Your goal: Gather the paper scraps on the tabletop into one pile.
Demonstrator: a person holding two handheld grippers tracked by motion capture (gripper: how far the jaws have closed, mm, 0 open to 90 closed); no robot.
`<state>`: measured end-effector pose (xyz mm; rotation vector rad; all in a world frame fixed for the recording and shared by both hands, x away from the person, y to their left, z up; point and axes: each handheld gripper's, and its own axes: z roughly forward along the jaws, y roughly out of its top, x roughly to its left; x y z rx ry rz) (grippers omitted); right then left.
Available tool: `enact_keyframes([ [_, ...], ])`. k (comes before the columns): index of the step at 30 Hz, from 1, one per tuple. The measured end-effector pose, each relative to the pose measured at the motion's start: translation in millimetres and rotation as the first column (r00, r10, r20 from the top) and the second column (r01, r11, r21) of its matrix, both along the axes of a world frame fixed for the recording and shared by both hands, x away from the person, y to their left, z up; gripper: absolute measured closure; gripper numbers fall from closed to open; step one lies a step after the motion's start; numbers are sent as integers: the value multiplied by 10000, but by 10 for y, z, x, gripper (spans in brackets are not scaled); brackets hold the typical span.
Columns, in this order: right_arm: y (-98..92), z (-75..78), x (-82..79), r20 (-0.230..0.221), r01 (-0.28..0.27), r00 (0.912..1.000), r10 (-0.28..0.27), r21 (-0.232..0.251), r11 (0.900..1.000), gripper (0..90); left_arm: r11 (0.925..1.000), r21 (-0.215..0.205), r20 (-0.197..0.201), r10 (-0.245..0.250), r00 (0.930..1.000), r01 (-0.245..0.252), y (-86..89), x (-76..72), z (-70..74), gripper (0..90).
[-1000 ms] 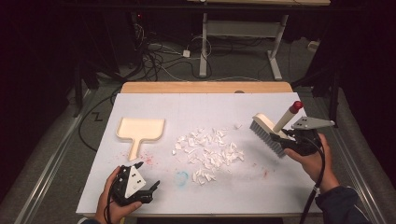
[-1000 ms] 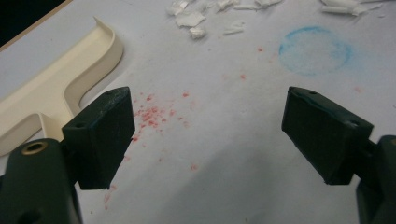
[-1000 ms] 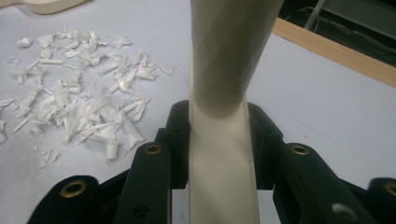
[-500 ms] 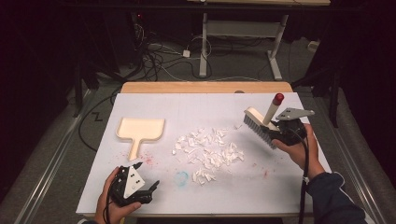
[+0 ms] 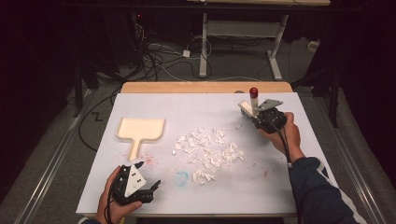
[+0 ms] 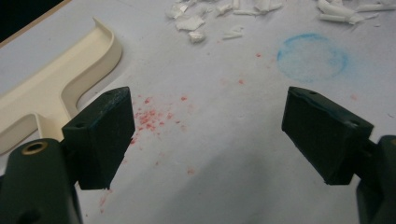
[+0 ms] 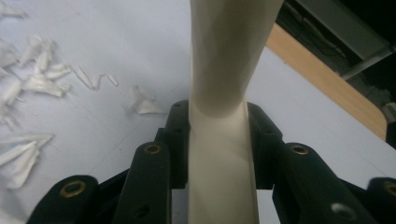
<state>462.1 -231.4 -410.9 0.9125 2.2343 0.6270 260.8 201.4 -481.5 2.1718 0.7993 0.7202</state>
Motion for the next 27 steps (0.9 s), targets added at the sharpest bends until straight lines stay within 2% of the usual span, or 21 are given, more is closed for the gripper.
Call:
enact_keyframes([
  [1, 24, -31, 15, 8, -25, 10000, 25, -118, 9999, 686, 10000, -19, -20, 22, 10000, -22, 3, 0, -4, 166],
  [3, 88, -66, 33, -58, -168, 9998, 168, 18, 9999, 685, 10000, 7, 0, 2, 10000, -2, 12, -1, -1, 166],
  [4, 136, -80, 23, -59, -300, 9995, 299, -175, 9994, 685, 10000, 17, 26, 13, 10000, -13, 14, -1, 2, 166],
  [8, 353, -167, -111, -174, -1069, 9942, 1060, -591, 9925, 683, 10000, 3, 5, -29, 10000, 29, 4, 11, 3, 166],
  [9, 412, -185, -165, -187, -1372, 9905, 1362, -672, 9883, 683, 10000, 21, -15, -50, 10000, 50, 1, 12, 2, 166],
  [10, 442, -190, -204, -220, -1542, 9879, 1532, -578, 9863, 682, 10000, 3, -33, -64, 10000, 64, -5, 9, 0, 166],
  [12, 514, -183, -317, -210, -2025, 9792, 2018, -354, 9787, 682, 9999, 43, -9, -105, 9999, 105, -10, -4, -1, 166],
  [16, 604, -147, -621, -396, -2958, 9545, 2957, 45, 9553, 683, 9999, 10, -62, -109, 9999, 109, 4, -19, 1, 166],
  [18, 612, -116, -740, -323, -3268, 9446, 3268, 33, 9451, 684, 9999, -13, -109, -146, 9998, 145, 1, -16, -2, 166],
  [19, 601, -92, -791, -367, -3381, 9401, 3390, 270, 9407, 685, 9999, -11, -116, -157, 9998, 157, -3, -18, -1, 166],
  [20, 583, -64, -827, -277, -3410, 9392, 3421, 389, 9393, 685, 9998, -11, -96, -175, 9998, 175, -9, -21, 1, 166],
  [22, 535, -6, -879, -71, -3299, 9437, 3307, 539, 9425, 685, 9998, 14, -74, -210, 9998, 211, -20, -25, 6, 166],
  [24, 464, 46, -920, 256, -3129, 9498, 3118, 667, 9474, 685, 9998, 27, -77, -206, 9998, 206, -26, -28, 4, 165],
  [27, 315, 113, -971, 627, -2827, 9588, 2769, 1204, 9516, 685, 9998, 39, -118, -212, 9997, 213, -29, -22, -3, 166],
])
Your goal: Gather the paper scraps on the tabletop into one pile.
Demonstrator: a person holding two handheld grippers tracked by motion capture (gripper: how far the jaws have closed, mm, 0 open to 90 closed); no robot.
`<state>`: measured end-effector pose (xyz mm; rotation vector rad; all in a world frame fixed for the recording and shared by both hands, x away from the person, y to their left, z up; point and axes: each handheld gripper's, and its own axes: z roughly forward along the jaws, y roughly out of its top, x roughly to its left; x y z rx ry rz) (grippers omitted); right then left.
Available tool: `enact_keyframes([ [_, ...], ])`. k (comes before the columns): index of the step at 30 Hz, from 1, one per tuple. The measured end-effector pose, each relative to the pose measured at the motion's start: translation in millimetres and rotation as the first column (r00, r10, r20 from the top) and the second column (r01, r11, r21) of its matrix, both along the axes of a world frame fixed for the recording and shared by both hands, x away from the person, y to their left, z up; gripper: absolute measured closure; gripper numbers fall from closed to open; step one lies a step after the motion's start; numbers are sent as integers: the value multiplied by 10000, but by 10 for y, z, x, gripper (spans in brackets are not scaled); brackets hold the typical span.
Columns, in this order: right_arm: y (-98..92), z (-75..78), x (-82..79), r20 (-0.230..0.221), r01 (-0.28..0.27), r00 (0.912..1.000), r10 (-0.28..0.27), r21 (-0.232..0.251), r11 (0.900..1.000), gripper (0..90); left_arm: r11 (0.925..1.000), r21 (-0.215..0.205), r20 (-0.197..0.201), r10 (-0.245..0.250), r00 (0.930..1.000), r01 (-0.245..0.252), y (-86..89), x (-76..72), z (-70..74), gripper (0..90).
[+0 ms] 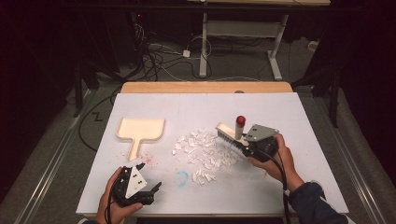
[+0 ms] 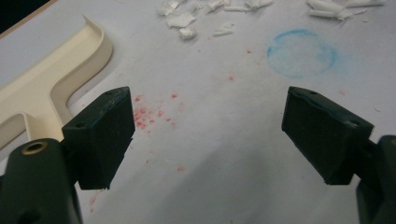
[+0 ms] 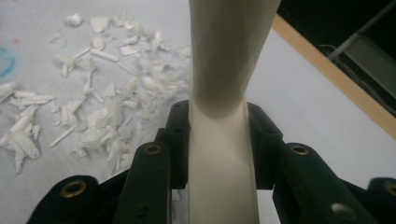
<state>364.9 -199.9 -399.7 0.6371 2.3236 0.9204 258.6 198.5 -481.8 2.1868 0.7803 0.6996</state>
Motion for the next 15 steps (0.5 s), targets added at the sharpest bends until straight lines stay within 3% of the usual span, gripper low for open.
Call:
enact_keyframes([
  [5, -269, 133, -51, 255, 568, 9980, -584, 599, 9966, 685, 10000, 25, 2, -48, 10000, 48, -10, -4, 3, 166],
  [9, -468, 209, -67, 134, 898, 9957, -918, 1119, 9897, 685, 9999, -80, -99, -100, 9999, 99, -17, -7, 11, 166],
  [15, -694, 205, -83, 39, 1362, 9904, -1378, 1268, 9825, 685, 9997, 29, -46, -227, 9997, 227, -53, 0, 16, 166],
])
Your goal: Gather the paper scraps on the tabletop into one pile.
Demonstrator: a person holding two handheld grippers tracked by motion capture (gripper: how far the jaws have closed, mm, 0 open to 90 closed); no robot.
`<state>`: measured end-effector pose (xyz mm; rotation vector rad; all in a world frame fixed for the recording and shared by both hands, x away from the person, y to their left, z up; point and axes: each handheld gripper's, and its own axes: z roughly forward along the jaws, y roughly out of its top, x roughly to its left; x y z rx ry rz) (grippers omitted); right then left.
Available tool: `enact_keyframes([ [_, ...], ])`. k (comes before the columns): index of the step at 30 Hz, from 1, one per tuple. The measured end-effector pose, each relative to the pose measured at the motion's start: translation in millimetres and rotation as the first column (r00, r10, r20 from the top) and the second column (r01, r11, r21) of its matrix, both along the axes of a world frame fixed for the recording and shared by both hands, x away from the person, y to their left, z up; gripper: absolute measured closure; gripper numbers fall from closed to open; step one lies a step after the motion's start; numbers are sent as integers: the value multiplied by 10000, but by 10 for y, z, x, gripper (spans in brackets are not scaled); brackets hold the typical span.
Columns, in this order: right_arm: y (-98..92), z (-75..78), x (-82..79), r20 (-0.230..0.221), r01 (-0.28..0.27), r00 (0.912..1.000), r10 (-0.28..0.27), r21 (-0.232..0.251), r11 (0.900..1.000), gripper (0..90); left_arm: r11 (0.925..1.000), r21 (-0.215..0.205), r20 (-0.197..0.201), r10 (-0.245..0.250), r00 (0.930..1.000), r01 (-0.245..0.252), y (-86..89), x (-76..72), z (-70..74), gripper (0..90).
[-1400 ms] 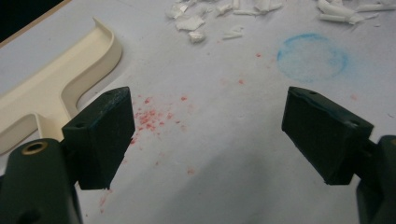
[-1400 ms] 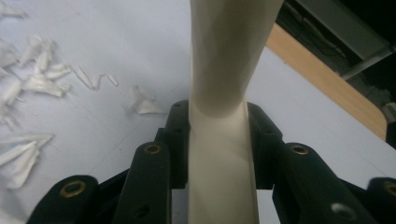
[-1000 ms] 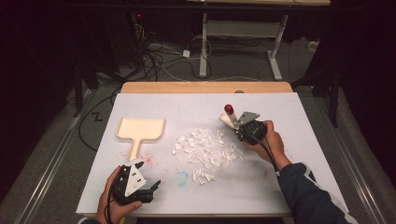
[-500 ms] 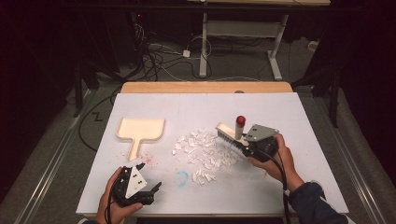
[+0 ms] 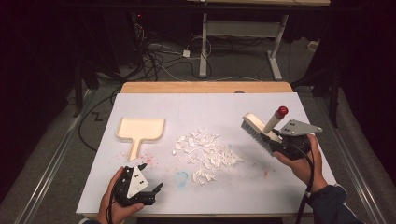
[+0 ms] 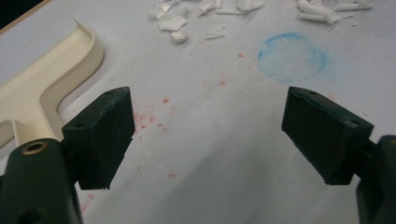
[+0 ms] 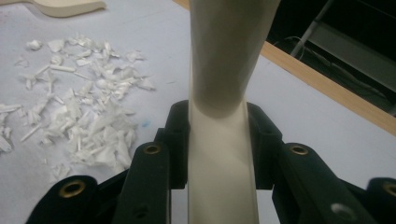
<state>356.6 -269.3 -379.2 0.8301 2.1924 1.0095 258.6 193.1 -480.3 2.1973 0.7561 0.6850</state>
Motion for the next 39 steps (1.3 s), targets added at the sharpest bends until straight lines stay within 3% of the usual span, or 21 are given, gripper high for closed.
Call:
enact_keyframes([
  [7, -76, -20, -74, -18, 171, 9999, -171, -102, 9998, 685, 9995, -270, -60, 138, 9999, -139, 26, 12, -2, 166],
  [15, -83, -23, -71, 76, 267, 9996, -266, -151, 9995, 685, 10000, -39, -13, 66, 10000, -66, -1, 14, -4, 165],
  [24, -80, -26, -15, -23, 356, 9994, -356, 69, 9993, 685, 9998, -89, 29, 203, 9998, -202, 18, 2, 2, 165],
  [27, -10, -37, 59, -51, 220, 9997, -220, 13, 9998, 685, 9990, -347, 66, 290, 9996, -287, 35, 4, 17, 166],
  [30, 96, -89, 167, -208, 56, 9998, -56, 25, 10000, 685, 9992, -292, 17, 285, 9996, -284, 26, 3, 11, 165],
  [39, 543, -194, 591, -590, -516, 9972, 470, -801, 9954, 685, 9996, -236, 15, 166, 9999, -166, 32, 7, 8, 165],
])
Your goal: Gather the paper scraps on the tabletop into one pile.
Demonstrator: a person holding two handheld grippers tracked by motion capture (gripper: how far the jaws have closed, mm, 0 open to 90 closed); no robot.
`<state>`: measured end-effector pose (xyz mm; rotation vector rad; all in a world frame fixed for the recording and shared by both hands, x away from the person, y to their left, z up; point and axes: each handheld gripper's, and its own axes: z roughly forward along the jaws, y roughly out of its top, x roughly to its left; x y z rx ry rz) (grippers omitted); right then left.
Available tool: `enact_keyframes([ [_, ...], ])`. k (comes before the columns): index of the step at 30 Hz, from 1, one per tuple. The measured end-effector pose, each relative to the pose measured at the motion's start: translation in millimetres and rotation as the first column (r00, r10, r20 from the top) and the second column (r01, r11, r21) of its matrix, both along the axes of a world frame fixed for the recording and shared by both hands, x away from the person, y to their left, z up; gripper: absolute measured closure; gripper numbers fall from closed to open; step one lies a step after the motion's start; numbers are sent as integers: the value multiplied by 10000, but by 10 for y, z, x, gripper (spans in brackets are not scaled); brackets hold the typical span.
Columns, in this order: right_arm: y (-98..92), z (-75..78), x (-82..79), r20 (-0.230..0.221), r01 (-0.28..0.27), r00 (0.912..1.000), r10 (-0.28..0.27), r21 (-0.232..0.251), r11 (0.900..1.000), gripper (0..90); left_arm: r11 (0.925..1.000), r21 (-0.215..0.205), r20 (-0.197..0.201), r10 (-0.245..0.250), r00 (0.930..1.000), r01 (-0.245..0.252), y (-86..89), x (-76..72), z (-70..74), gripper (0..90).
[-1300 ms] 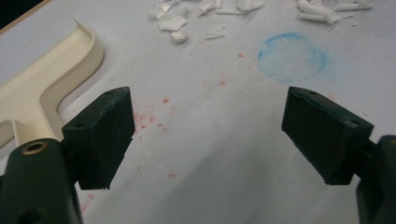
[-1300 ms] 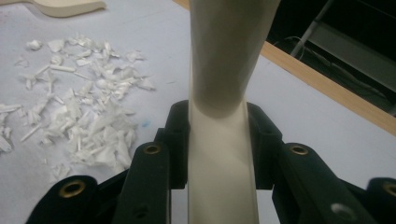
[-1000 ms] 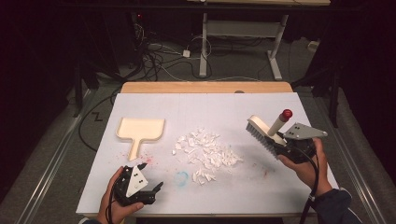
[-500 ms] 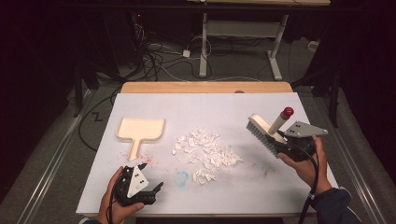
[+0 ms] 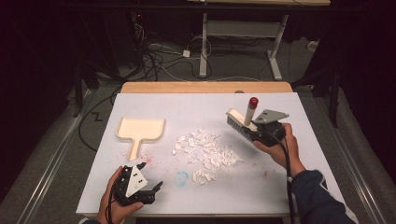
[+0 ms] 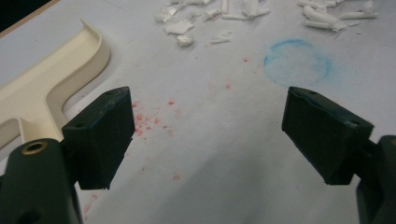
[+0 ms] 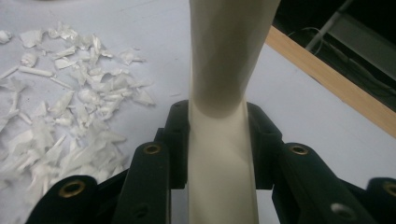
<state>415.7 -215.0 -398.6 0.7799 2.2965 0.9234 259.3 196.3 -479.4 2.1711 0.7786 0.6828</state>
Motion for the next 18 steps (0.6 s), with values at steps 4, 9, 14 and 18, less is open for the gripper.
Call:
enact_keyframes([
  [4, 206, -63, 216, 35, -170, 9998, 172, -485, 9987, 685, 10000, 31, 0, -45, 10000, 45, 1, -2, -5, 165],
  [9, 465, -171, 463, 571, 42, 9984, 21, -1093, 9940, 685, 9999, 3, -69, 110, 9999, -110, 41, 14, -23, 165],
  [14, 728, -301, 603, 768, -360, 9959, 472, -1407, 9894, 685, 9998, -6, -76, 193, 9998, -193, 58, 45, -46, 165],
  [18, 994, -375, 573, 702, -1195, 9885, 1342, -1832, 9758, 685, 9996, 267, -82, 93, 9999, -91, 26, 36, -49, 165],
])
